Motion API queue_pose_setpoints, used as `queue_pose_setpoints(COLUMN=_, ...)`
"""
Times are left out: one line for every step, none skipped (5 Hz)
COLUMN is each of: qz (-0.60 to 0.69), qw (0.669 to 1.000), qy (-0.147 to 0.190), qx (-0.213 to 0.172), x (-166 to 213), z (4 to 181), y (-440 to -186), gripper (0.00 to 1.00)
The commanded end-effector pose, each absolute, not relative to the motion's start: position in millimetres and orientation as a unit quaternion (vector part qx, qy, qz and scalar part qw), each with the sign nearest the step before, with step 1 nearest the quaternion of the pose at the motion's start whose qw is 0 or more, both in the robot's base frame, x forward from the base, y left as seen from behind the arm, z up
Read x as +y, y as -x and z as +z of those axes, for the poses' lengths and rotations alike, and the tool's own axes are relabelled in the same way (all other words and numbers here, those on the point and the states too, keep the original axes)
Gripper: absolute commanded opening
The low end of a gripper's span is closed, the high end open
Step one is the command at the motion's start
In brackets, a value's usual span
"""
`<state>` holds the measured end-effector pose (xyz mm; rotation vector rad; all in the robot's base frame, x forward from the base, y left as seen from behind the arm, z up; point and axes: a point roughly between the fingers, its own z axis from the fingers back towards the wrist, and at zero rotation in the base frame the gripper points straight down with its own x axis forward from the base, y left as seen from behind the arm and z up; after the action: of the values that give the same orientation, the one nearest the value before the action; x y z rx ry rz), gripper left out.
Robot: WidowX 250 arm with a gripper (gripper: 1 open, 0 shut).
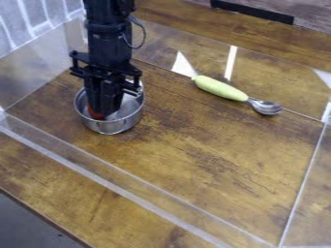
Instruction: Remove the mushroom from the silver pot and put it on the table
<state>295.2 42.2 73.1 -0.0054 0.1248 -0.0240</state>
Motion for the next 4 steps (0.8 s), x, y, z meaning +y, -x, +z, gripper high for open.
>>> queue_pose_setpoints(qz=-0.05, qw=0.998, qy=-0.004, qx=0.027, x=38.5, z=85.2, y=-312.6, gripper=0.0)
queue_pose_setpoints(qz=-0.045, qw=0.999, qy=-0.002, qx=0.026, x=24.6, z=83.7, y=-320.9, gripper=1.0)
queue_pose_setpoints(qz=-0.041, qw=0.999, qy=-0.003, qx=0.027, x=12.4, z=81.7, y=-328.6, gripper=1.0)
queue_pose_setpoints(qz=-0.028, qw=0.999, qy=-0.003, qx=0.029, x=5.9, z=76.5, y=-332.1, gripper=0.0)
